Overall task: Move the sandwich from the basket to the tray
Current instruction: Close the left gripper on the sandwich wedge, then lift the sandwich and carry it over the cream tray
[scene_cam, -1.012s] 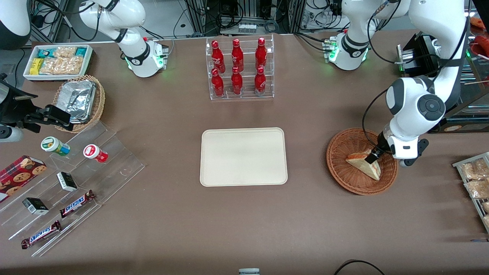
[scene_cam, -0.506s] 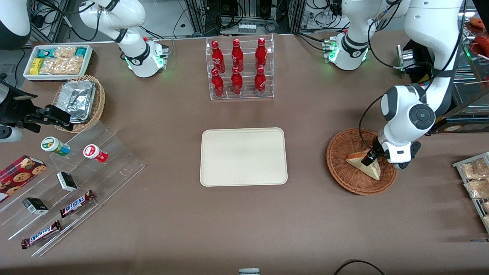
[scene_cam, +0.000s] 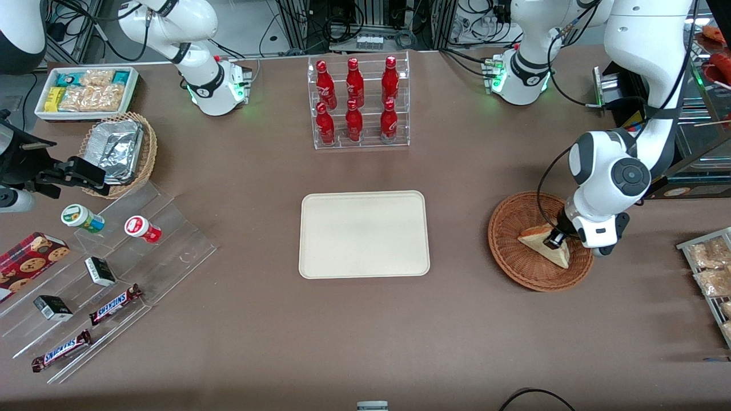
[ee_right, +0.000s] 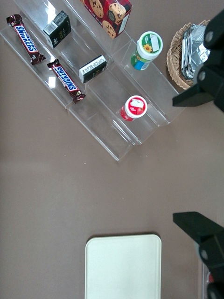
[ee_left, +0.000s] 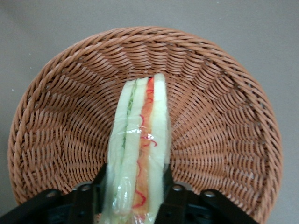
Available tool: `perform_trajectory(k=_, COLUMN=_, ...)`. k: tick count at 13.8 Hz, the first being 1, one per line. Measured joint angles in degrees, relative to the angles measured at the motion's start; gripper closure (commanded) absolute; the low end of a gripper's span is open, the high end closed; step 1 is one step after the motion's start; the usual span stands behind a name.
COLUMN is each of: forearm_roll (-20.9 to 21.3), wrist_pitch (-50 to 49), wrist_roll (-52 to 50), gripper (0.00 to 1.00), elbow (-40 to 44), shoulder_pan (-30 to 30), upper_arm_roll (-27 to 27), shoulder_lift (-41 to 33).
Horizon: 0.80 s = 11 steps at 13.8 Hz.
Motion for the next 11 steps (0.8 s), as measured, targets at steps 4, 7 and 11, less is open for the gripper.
perform_trajectory(k=4, forearm_roll=0.56, wrist_pitch=-16.87, wrist_roll=0.01, gripper=1.00, elbow=9.59, shoulder_pan=-4.29, upper_arm_roll=-0.10, shoulder_lift=-1.80)
perform_trajectory(k=7, forearm_roll=1.60, wrist_pitch=-28.09, wrist_roll=-0.08, gripper=1.00, elbow=17.22, shoulder_pan=-9.25, upper_arm_roll=-0.21, shoulder_lift=-3.12)
perform_trajectory(k=11, forearm_roll=1.66, wrist_pitch=-32.22, wrist_roll=-0.89, gripper=1.00, elbow=23.27, shoulder_pan=-20.12, upper_arm_roll=-0.57, shoulder_lift=-2.70)
